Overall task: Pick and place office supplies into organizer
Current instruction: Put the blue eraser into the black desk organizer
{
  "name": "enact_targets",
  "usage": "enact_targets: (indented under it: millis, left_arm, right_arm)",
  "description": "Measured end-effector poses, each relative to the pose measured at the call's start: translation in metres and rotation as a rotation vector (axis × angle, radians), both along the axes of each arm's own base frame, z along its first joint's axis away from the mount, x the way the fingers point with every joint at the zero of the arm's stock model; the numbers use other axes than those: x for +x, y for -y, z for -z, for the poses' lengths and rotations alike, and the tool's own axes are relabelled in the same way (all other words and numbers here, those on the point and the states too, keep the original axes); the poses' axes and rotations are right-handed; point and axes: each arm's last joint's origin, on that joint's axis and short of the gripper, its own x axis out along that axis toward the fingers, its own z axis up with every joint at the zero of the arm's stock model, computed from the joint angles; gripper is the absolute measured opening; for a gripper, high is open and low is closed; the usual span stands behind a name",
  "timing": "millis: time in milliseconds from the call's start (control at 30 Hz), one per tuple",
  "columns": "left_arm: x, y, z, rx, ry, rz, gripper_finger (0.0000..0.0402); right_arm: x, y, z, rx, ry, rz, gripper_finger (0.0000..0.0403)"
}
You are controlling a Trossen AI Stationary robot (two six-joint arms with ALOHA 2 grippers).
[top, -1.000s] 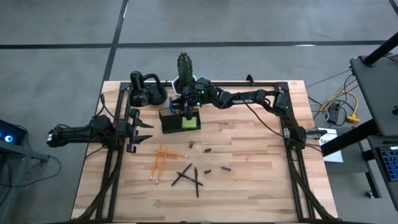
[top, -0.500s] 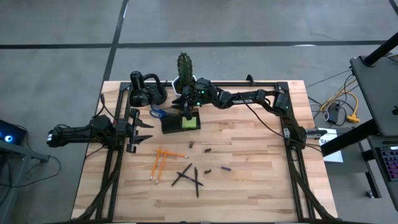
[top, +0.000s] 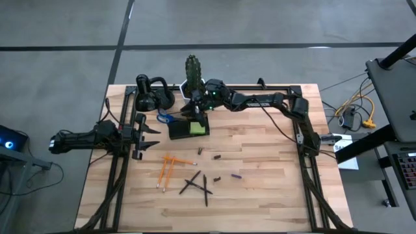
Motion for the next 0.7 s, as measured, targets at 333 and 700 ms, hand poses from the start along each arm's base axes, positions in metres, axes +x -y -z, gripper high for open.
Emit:
enact_targets:
  millis: [333,700]
  left_arm:
    - [0.000,0.000,0.001,0.000,-0.005,0.000,0.0157]
    - [0.000,0.000,0.000,0.003,-0.005,0.000,0.0157]
  right_arm:
    - [-0.026,-0.062,-0.042,-0.303,-0.162,-0.121,0.0085]
    - [-0.043,-0.115,-0.066,-0.451,-0.221,-0.136,0.0073]
